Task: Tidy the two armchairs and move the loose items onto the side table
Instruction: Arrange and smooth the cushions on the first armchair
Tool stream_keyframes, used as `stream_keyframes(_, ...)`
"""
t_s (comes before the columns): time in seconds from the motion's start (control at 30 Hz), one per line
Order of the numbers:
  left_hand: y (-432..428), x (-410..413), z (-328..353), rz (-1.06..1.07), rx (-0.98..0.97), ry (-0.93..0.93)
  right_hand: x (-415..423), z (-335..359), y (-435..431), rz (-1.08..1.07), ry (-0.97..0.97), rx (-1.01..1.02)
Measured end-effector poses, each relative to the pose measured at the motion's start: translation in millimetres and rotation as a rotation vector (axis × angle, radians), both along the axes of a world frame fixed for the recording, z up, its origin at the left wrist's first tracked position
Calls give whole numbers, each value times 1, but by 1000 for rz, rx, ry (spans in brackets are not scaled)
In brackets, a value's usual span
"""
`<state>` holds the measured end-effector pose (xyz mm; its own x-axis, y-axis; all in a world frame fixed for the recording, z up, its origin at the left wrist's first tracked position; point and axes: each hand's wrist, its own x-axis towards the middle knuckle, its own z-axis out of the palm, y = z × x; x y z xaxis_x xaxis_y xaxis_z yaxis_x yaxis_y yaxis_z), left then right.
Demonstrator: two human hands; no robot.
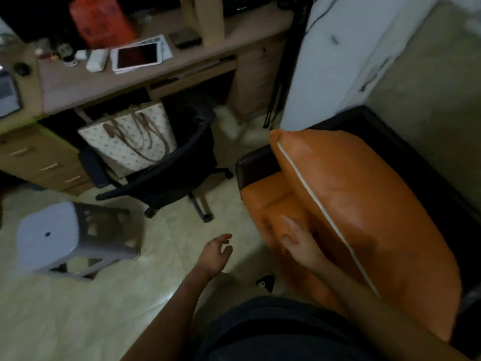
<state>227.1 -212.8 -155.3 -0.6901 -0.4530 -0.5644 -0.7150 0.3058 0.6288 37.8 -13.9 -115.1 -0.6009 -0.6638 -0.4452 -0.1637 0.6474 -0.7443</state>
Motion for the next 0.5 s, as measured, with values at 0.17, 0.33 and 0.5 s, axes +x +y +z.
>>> stream_keyframes(0.17,-13,-103,15,-351,-195,149,-24,11,27,-353,179,-87)
stream_keyframes(0.33,-11,-194,45,-713,-229,331,-45,25,43,-779,319,-70)
stream_keyframes(0.5,0,-263,69,-974,-268,490,-48,17,63,-1099,359,33)
